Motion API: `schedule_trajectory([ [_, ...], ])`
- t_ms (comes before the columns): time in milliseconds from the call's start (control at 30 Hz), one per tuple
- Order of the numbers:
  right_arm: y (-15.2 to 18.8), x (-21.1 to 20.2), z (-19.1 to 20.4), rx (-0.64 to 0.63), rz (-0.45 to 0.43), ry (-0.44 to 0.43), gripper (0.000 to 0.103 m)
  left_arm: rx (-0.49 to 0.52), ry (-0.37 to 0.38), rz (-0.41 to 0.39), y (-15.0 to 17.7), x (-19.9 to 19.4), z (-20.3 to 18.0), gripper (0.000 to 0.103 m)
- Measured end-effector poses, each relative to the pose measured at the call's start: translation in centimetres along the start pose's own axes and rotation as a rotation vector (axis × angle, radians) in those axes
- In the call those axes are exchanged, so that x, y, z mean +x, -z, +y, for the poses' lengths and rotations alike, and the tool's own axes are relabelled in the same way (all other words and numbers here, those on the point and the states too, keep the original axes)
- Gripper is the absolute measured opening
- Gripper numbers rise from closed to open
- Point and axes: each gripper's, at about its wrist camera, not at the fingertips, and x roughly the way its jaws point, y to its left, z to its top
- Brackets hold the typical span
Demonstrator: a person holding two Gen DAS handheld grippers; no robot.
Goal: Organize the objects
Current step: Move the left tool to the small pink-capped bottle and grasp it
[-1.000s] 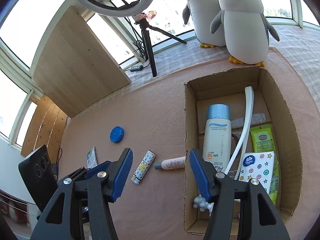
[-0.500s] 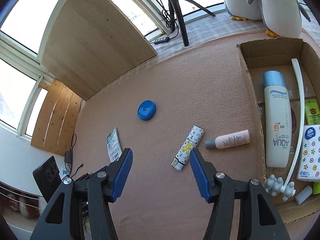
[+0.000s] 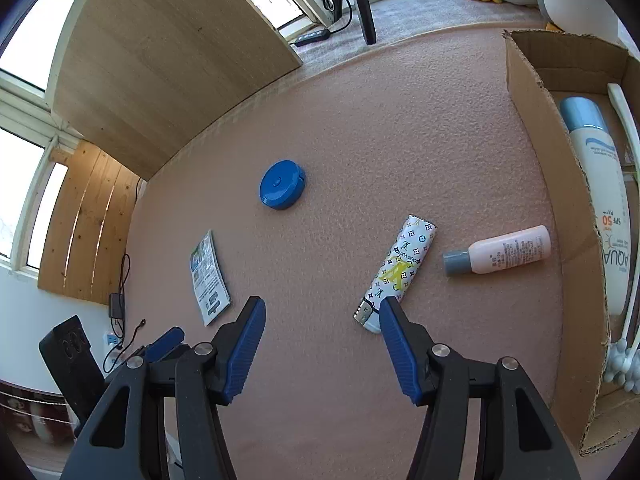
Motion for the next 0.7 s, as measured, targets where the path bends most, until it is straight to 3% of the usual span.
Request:
schedule_trajectory([
  [233, 1.4, -2.2, -0.8, 0.030, -0.055, 0.003, 0.055, 0.080, 0.024, 0.033, -0.5, 1.8, -3.0, 0.062],
  [467, 4.2, -5.0, -1.9, -0.011, -0.084, 0.075, 0.055, 0.215, 0.081, 0.069, -1.9, 5.1, -9.6, 0.062],
  [700, 6.6, -7.9, -4.7, 0.049, -0.113, 0.094, 0.055, 0.367, 0.113, 0.081, -3.9, 8.6, -17.0, 0.062],
])
